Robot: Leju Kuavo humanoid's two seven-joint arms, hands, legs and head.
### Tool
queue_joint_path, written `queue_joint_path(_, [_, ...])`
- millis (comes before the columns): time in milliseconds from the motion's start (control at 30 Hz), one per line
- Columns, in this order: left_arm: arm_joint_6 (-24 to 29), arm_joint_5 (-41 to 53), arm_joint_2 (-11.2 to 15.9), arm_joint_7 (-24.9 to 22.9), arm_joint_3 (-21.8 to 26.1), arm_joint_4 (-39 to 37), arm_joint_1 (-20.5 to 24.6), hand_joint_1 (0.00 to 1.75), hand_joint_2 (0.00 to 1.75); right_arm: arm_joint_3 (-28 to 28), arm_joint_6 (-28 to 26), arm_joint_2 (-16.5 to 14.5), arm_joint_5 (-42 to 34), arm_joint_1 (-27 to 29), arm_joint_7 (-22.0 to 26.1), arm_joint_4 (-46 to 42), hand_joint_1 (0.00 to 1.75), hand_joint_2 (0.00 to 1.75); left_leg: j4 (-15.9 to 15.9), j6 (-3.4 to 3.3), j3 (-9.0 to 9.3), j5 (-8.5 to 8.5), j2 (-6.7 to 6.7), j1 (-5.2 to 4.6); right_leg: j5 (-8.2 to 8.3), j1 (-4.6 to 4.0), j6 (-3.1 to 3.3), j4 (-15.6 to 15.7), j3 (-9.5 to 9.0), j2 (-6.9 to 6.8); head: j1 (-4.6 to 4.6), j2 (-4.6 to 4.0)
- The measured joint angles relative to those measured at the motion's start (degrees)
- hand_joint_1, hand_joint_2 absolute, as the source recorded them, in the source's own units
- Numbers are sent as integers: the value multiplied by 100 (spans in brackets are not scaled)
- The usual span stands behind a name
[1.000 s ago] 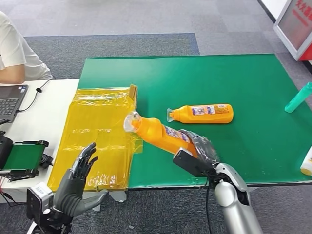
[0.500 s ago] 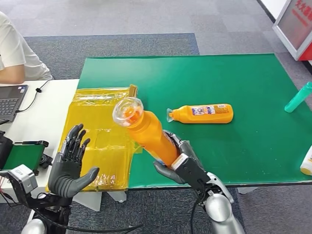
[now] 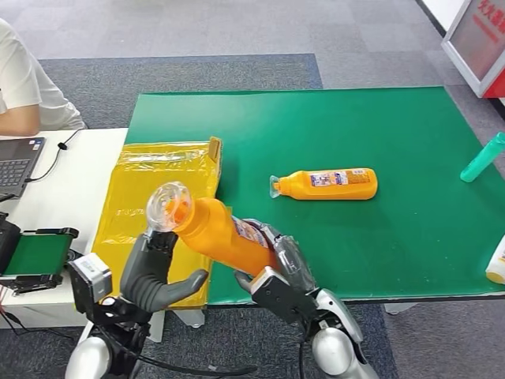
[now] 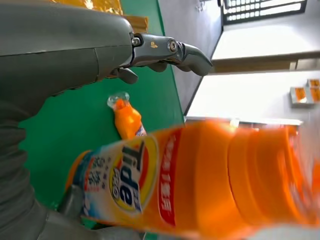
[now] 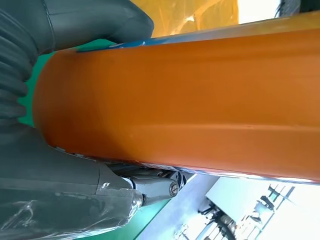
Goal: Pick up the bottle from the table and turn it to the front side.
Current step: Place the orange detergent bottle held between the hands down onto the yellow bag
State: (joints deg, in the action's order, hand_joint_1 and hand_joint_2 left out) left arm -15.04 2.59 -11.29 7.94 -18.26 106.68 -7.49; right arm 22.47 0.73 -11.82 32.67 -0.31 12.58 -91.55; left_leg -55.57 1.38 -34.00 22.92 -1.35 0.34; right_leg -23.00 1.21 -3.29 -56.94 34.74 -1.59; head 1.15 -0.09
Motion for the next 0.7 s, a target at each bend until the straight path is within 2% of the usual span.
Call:
queue_joint_path(233, [188,385,-5,-276,-346,-277,220,0,175,30,-238,0,110,-57,-87,187,175,175,0,0,0,0,0,0,0,0,0,0,1,0,0,0])
queue_joint_path(533, [342,451,-22,-252,-455,-474,249,0,175,43,-675,0,629,-48,-93,234,175,175,0,0,-1,1,0,0,0,0,0,0,2,0,0,-1])
queue_joint_path(700, [461,361,-31,-156,-513,-514,258,0,175,45,-741,0,748,-49,-91,233,175,175,0,0,0,1,0,0,0,0,0,0,1,0,0,0])
